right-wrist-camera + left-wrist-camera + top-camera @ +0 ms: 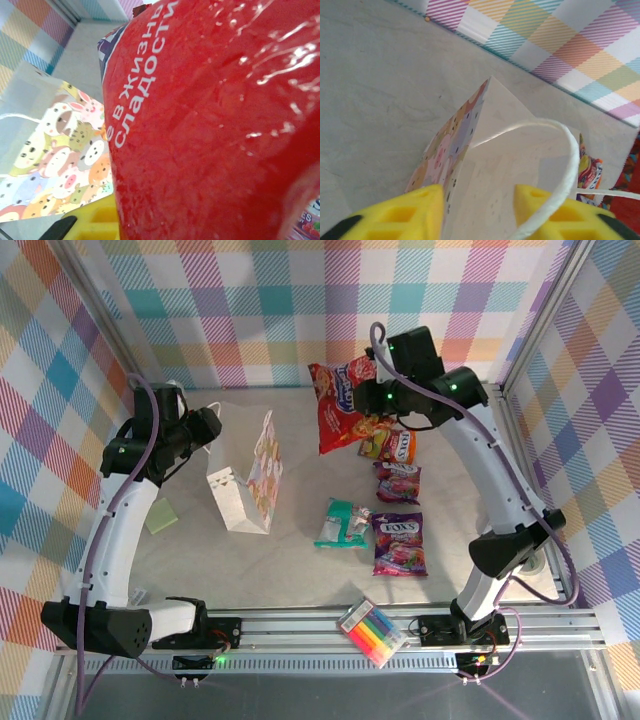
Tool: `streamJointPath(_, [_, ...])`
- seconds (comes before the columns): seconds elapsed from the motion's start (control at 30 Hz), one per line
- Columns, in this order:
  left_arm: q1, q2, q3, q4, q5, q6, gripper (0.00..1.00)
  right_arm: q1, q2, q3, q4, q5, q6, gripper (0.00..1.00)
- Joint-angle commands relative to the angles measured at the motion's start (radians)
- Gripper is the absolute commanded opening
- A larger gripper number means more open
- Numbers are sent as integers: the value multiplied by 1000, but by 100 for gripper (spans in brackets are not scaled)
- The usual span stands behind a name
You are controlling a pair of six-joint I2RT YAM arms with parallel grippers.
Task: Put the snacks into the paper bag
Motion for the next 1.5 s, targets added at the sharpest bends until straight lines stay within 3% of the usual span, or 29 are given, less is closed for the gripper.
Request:
streamJointPath(0.0, [11,-8,-3,-20,26,-12,46,8,-33,98,51,1,-31,0])
streamJointPath(0.5, [11,53,-36,-148,67,81,47,16,-27,251,24,0,-33,0])
streamJointPath(0.63, [10,80,-44,-167,75,72,41,15,-25,270,19,-9,-32,0])
streamJointPath(0.9, [8,40,-111,-79,183,-4,10,17,-46,268,44,-44,-19,0])
streamJointPath(1.23, [-70,36,-76,-99,185,-30,4,16,-70,270,113,-14,-17,0])
streamJointPath(1.47, [-184,98,-45,-140,94,-10,6,17,-82,271,122,10,-18,0])
